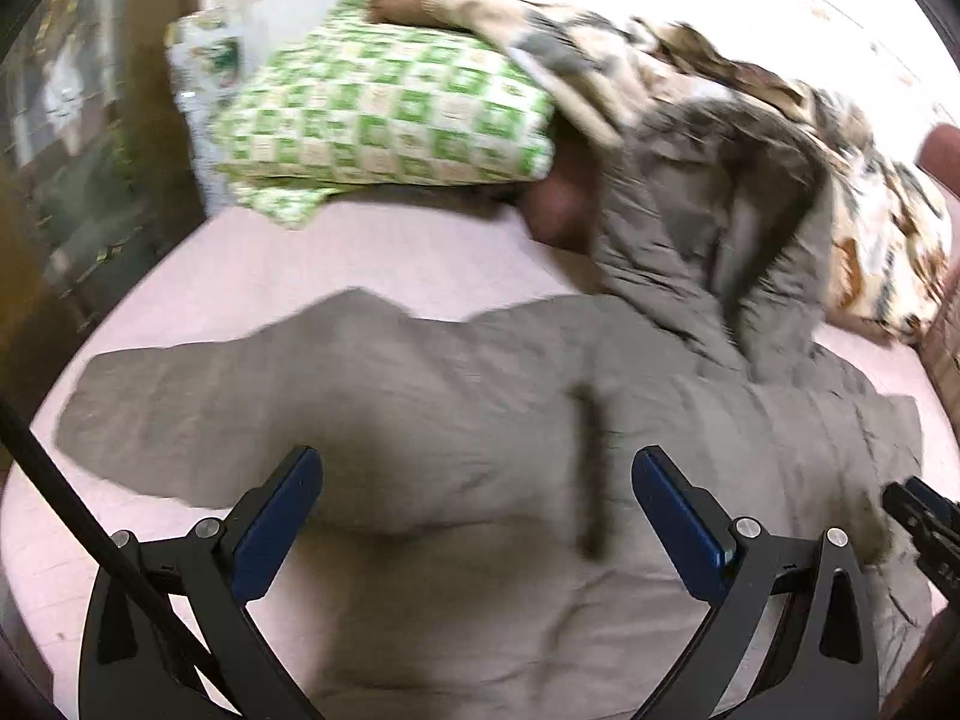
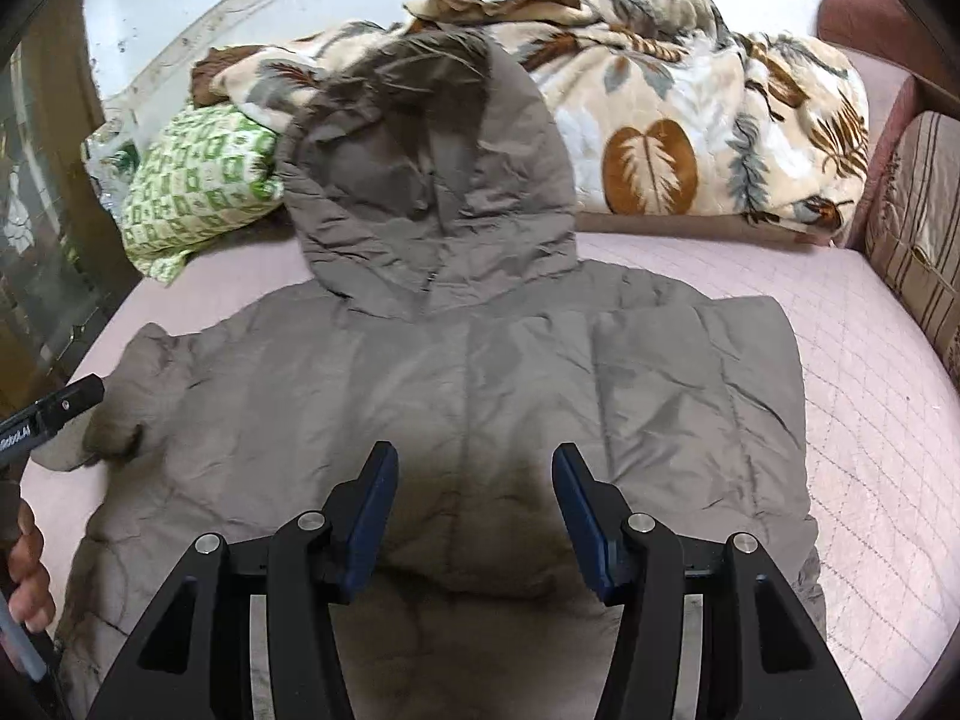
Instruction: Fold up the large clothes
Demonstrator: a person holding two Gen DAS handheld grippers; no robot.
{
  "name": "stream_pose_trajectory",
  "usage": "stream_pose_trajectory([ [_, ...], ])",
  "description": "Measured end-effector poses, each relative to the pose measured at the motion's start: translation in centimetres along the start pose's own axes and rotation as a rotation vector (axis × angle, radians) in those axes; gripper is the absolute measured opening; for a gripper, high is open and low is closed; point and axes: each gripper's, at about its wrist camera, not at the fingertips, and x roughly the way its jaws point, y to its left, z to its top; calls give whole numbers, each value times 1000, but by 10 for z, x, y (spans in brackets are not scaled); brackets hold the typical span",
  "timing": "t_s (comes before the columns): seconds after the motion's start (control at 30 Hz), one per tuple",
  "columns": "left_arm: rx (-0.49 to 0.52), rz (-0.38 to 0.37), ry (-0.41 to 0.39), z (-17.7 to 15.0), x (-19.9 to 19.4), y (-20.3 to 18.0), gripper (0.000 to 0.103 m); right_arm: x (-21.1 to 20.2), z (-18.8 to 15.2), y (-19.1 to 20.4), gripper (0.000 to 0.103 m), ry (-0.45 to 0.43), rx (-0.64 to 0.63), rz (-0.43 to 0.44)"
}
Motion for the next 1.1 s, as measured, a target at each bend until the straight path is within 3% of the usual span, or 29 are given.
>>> stream_pose_trajectory([
  [0.23, -123, 136, -61, -12, -40, 102, 103, -53, -13, 37, 58, -112, -10, 120],
  [0.47, -344, 258, -15, -38, -34, 225, 103, -84, -53, 69, 62, -141, -95, 192],
  [0.6, -607, 149, 65, -51, -11, 294, 101, -77, -54, 74, 62, -139, -141, 173],
  [0.73, -779, 73, 76, -62, 7, 331, 88, -62, -50, 64, 62, -111, -105, 182],
  [0.83, -848, 52, 76, -69, 23, 347, 80, -53, -49, 60, 62, -85, -87, 192],
  [0.93, -910, 25, 67, -72, 40, 356, 80, -50, -49, 61, 62, -75, -95, 195],
  [1.1, -914, 56, -21, -64, 54, 357, 80, -47, -51, 64, 62, -74, -114, 190],
])
